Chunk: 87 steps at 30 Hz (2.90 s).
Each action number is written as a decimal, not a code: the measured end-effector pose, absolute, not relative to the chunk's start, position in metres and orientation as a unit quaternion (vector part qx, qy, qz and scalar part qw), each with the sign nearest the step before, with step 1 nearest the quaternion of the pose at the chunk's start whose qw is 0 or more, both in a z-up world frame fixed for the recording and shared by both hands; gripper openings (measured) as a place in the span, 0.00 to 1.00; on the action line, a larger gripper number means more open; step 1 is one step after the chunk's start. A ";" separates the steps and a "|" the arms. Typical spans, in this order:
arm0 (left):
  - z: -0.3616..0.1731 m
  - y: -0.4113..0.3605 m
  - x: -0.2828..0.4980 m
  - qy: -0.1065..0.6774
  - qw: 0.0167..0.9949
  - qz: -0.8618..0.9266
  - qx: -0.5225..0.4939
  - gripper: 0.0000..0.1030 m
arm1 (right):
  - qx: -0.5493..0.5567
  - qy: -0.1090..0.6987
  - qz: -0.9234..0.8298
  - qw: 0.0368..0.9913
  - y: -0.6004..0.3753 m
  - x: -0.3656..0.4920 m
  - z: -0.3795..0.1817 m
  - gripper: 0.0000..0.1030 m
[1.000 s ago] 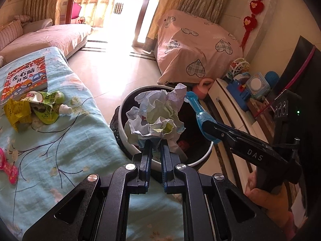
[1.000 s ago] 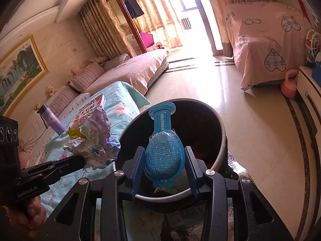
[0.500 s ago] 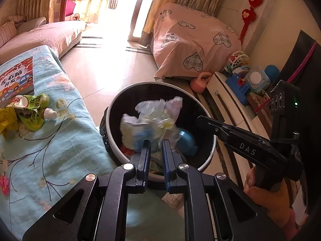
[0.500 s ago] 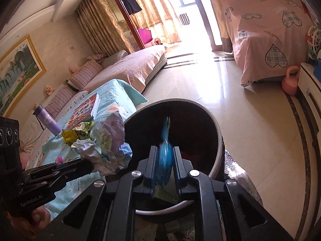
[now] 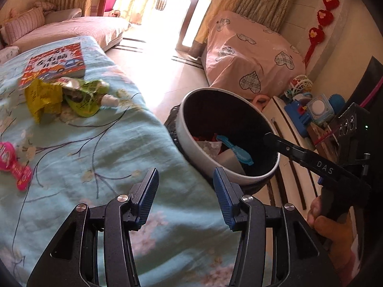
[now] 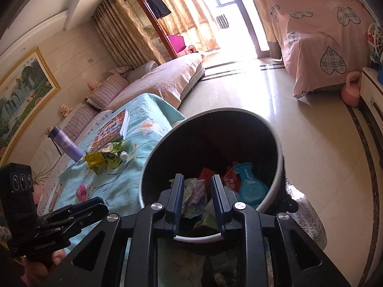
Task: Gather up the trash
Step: 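Move both open tools back over the remaining table items, then grasp the pink candy pack with the left tool while the right tool grasps the yellow snack bag, then carry the pink pack and yellow bag in both tools over the bin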
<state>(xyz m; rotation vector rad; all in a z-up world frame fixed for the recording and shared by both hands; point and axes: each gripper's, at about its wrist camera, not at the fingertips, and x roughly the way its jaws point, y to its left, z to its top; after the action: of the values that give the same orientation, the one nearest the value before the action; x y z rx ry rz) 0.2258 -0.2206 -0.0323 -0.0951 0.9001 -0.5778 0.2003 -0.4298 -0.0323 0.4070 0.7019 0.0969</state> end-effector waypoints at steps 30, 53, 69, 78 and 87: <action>-0.068 -0.009 0.239 0.459 0.862 -0.114 -0.184 0.46 | 0.142 0.386 0.187 0.892 -0.255 0.239 -0.048 0.74; -0.074 -0.003 0.305 0.458 0.867 -0.083 -0.176 0.46 | 0.184 0.392 0.215 0.875 -0.200 0.360 -0.055 0.73; -0.056 -0.023 0.289 0.426 0.890 -0.104 -0.123 0.17 | 0.198 0.391 0.225 0.870 -0.215 0.333 -0.051 0.13; -0.040 -0.044 0.251 0.420 0.889 -0.135 -0.120 0.12 | 0.230 0.384 0.219 0.867 -0.250 0.276 -0.048 0.13; -0.051 -0.089 0.227 0.442 0.879 -0.163 -0.074 0.13 | 0.231 0.365 0.189 0.882 -0.280 0.221 -0.044 0.13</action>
<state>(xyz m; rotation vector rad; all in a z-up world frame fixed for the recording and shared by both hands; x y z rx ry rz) 0.2266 -0.0887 -0.0508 -0.1548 0.9226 -0.3409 0.2209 -0.2796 -0.0443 0.4808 0.7599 0.3934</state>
